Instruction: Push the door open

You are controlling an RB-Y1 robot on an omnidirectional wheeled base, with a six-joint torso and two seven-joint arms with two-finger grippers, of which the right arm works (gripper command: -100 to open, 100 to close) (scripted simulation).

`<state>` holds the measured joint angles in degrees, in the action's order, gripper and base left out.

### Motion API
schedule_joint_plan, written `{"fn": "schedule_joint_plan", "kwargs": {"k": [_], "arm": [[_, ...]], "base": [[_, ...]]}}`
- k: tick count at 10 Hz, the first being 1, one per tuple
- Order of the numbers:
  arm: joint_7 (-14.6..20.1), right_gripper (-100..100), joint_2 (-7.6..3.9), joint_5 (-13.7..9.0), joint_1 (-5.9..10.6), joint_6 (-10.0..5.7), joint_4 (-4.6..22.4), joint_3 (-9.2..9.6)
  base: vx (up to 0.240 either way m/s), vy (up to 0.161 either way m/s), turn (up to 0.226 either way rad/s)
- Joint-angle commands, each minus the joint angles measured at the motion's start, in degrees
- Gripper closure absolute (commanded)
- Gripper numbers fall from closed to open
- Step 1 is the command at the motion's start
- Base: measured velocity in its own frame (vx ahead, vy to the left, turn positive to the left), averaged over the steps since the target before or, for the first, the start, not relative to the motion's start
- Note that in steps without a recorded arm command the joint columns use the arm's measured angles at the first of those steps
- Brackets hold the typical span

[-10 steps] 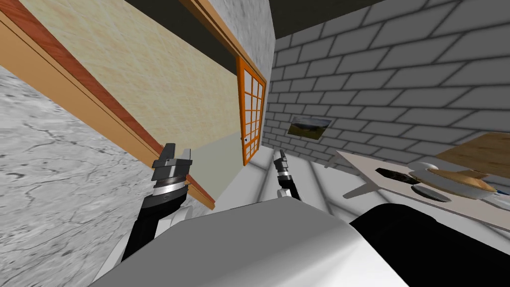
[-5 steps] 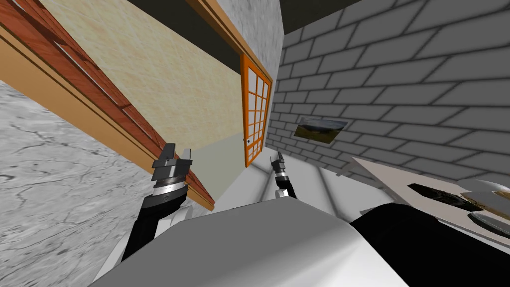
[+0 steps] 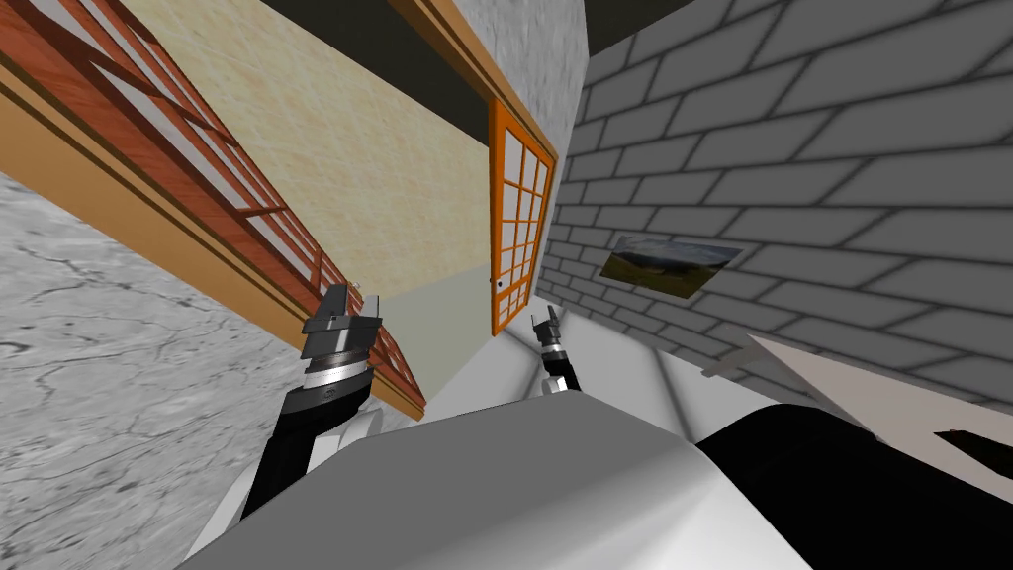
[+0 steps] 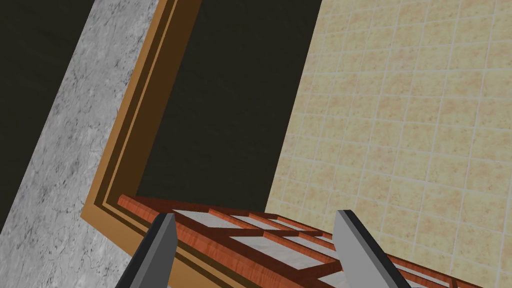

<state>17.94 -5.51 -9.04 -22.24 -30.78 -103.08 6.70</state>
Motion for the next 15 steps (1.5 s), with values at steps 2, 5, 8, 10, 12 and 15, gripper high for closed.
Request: {"fn": "schedule_joint_plan", "kwargs": {"k": [2,5,8,10,12,15], "arm": [[3.3,-100,-0.34,-1.7,1.03,-1.39,3.5,1.12],[5.6,-100,-0.5,-2.9,1.88,-2.39,6.1,1.96],[8.7,-100,-0.57,-4.6,3.04,-3.76,9.7,3.12],[11.0,-100,-0.61,-5.8,3.92,-4.78,12.5,3.99],[12.6,-100,-0.6,-6.7,4.5,-5.47,14.3,4.57],[15.7,-100,-0.51,-8.3,5.66,-6.84,17.9,5.73]], "base": [[0.123,-0.094,0.209],[0.096,-0.101,0.144],[0.093,-0.087,0.195],[0.083,-0.102,0.173],[0.07,-0.128,0.152],[0.082,-0.102,0.19]]}}
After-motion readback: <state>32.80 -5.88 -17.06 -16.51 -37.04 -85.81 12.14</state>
